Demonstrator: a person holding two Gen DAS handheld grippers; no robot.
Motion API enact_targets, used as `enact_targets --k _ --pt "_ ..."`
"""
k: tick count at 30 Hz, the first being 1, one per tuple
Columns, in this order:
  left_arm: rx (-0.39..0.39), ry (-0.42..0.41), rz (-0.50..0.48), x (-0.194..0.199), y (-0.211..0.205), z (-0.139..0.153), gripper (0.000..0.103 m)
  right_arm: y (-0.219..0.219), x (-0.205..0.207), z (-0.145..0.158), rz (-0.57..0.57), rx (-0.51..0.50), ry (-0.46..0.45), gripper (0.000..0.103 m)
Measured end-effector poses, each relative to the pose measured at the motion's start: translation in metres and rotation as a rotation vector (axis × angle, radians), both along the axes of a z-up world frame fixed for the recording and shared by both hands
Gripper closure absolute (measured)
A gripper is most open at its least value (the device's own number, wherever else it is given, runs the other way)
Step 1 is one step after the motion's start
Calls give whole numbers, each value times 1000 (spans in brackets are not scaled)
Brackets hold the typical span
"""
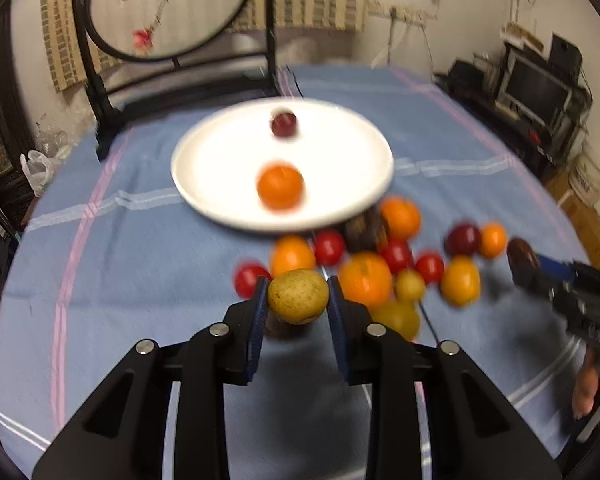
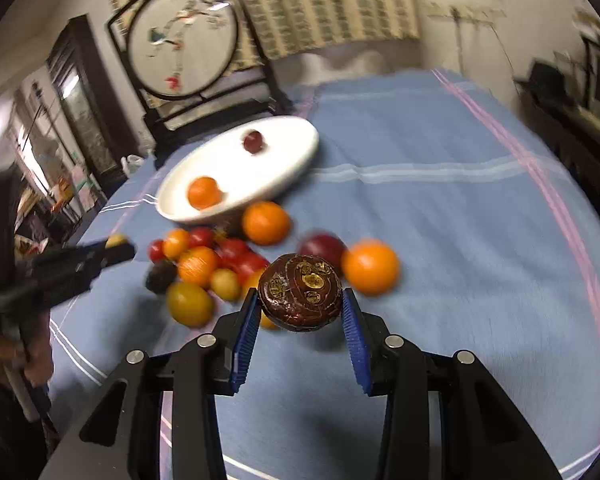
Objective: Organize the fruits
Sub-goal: 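Grasp the small yellow-green fruit with the left gripper while the right carries a brown passion fruit to the plate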
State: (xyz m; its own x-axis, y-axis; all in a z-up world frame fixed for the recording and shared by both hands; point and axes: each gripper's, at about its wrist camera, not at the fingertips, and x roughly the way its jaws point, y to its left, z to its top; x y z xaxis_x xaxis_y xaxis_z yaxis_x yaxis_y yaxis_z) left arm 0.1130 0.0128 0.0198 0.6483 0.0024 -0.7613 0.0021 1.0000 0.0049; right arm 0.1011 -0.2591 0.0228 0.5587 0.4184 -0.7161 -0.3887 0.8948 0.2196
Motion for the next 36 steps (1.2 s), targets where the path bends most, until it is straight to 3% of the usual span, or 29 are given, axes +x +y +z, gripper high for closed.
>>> enact_targets --k 6,14,18,20,22,25,30,36 --pt "-1 -39 41 50 17 9 75 66 24 32 71 -98 -113 61" --pt "17 30 93 109 37 -18 75 134 79 6 130 -215 -56 61" --pt "-26 26 111 118 43 -26 73 146 99 -10 125 -242 -8 61" --pt "-3 4 146 121 44 -28 60 149 106 -15 120 -243 6 54" --pt "3 -21 177 121 46 -27 22 149 108 -15 109 -222 1 42" --pt "-52 -37 159 117 49 -23 19 141 102 -10 93 -201 -11 42" --pt "0 -57 143 100 40 -12 13 119 77 1 85 -199 -40 41" --pt "-12 -48 129 63 32 -6 9 73 45 10 28 -177 -44 37"
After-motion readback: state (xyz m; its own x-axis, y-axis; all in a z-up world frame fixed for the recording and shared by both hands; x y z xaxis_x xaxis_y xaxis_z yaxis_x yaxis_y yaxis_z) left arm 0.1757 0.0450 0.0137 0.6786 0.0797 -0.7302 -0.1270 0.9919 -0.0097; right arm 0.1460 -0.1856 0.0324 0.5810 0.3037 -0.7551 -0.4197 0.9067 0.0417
